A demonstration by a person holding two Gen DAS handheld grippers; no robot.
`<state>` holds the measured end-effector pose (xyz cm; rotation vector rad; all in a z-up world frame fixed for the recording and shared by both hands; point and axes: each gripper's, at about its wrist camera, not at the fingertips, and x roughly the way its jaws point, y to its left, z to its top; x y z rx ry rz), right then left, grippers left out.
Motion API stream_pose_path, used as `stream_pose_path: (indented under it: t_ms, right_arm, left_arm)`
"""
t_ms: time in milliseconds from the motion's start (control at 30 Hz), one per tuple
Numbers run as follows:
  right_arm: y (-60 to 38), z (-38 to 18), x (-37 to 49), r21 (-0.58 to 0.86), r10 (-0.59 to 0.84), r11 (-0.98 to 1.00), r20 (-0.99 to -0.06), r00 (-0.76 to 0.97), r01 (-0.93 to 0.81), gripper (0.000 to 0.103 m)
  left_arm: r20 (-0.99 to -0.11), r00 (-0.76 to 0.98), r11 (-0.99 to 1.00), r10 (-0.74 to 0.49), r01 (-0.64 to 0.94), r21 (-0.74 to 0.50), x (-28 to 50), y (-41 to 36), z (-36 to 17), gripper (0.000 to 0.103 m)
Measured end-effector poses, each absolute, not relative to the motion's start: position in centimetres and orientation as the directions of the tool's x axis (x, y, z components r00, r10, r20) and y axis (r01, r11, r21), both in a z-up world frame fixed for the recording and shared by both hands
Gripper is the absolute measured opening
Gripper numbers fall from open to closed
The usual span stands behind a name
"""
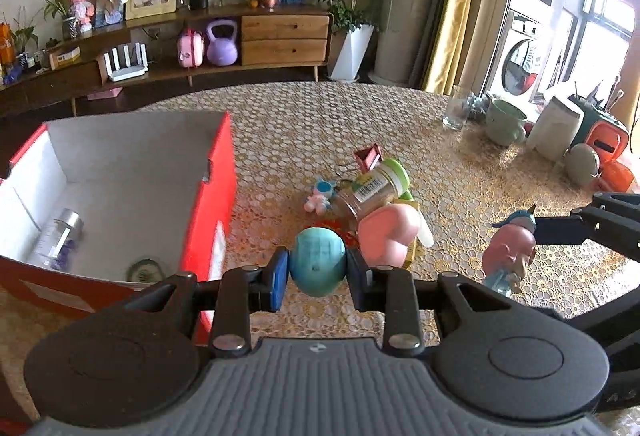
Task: Organize rigid objects
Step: 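Carry the pig figurine and teal ball with both tools over the red box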
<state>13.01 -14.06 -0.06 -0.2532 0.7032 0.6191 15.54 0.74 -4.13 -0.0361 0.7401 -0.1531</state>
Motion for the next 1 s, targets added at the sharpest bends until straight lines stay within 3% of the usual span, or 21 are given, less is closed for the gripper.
stream_pose_path:
  t_ms: [533, 1000]
  right_arm:
    - [-7.3, 3.9, 12.8, -0.023, 0.496, 0.752, -0.639, 0.588, -0.659, 0.074]
    - [0.2, 3.8, 15.2, -0.037, 0.528, 0.699, -0.647, 0.55, -0.714, 0.074]
  left_arm:
    - [-0.658, 0.743, 0.993, -0.122, 0.093, -0.079, 14.1, 7.4, -0.4, 0.03]
    - [-0.668, 0.742, 0.998, -0.055, 0.042, -0.036, 16.3, 14.3, 1.0, 0.03]
